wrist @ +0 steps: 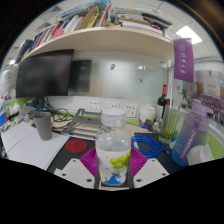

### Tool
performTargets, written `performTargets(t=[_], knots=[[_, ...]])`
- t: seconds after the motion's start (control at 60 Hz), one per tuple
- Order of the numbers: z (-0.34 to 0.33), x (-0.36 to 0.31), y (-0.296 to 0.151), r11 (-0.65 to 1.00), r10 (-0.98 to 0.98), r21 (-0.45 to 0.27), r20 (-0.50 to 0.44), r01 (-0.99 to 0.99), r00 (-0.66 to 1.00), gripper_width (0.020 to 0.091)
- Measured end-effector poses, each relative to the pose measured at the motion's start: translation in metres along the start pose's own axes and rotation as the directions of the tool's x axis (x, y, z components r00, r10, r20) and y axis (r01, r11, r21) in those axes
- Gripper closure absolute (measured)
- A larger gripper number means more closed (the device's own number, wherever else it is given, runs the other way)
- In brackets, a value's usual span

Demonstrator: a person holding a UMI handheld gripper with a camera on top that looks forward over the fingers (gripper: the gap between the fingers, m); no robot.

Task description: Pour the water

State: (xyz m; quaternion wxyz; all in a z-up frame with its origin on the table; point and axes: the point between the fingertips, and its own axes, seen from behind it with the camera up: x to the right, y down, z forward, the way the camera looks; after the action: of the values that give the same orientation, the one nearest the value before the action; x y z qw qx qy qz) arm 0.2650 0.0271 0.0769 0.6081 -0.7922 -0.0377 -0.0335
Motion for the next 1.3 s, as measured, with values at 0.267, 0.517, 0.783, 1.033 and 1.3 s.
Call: performTargets(t=[0.267, 0.517, 0.783, 1.033, 1.3], knots=[[0.031, -0.037, -0.038, 0.944, -0.319, -0.077, 0.042, 0.321, 0.947, 0.0716], [0.072, -0.102, -0.094, 0.647, -0.756, -0.059, 0.080, 0.761, 0.649, 0.0718], [0.104, -0.154, -0.114, 0.169, -0.982, -0.041, 0.074, 0.985, 0.172, 0.0719], [0.120, -0.162, -0.114, -0.257, -0.965, -0.095, 0.071, 0.962, -0.251, 0.0719], [0.114, -0.171, -0.114, -0.280, -0.958, -0.068, 0.078, 0.958, -0.274, 0.0718]])
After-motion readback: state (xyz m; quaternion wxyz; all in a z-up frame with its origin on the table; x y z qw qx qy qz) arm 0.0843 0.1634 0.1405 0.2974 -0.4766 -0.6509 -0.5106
